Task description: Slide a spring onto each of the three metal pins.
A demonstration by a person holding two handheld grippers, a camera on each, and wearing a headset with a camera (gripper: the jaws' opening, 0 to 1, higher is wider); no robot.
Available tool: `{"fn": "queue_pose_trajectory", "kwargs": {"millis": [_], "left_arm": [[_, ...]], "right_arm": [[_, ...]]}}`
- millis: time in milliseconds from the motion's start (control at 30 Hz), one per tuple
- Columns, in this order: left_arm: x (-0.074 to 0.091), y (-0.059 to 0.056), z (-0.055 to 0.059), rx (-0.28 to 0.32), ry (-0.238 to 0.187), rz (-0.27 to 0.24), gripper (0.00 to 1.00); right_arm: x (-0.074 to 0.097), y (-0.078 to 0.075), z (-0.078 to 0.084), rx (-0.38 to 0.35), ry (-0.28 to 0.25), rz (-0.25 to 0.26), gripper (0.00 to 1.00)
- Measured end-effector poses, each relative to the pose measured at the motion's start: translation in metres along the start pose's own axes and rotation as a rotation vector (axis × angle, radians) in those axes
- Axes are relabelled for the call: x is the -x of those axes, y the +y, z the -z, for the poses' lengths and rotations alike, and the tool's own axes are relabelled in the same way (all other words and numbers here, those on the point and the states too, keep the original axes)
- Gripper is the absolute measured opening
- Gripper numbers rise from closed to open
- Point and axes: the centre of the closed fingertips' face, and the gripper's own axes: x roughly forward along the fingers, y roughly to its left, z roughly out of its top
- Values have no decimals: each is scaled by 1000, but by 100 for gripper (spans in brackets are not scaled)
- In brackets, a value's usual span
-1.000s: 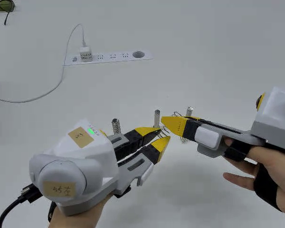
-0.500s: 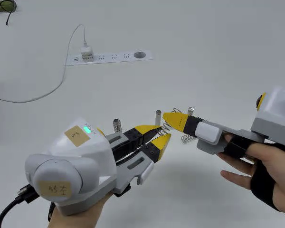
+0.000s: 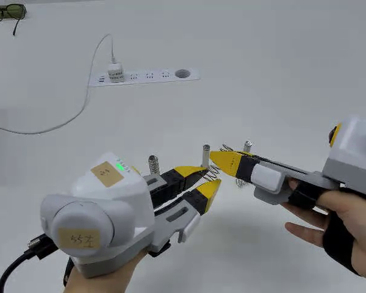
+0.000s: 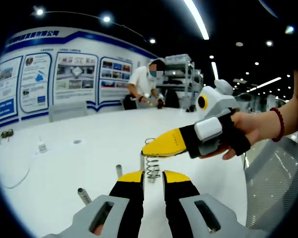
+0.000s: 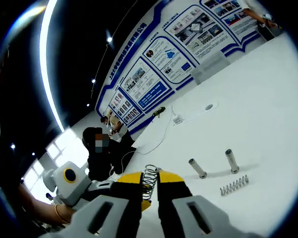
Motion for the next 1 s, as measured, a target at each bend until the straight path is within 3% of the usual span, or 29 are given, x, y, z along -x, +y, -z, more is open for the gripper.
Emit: {"fn": "queue_pose_trajectory", "kwargs": {"millis": [533,1000], "left_arm": [[7,2,25,-49,119,-38,24],[16,5,37,-8,151,-69,35]], "right_arm": [[-5,-9,-24,219,-42,43,12],[-22,-22,-32,411,-21,98,12]]}}
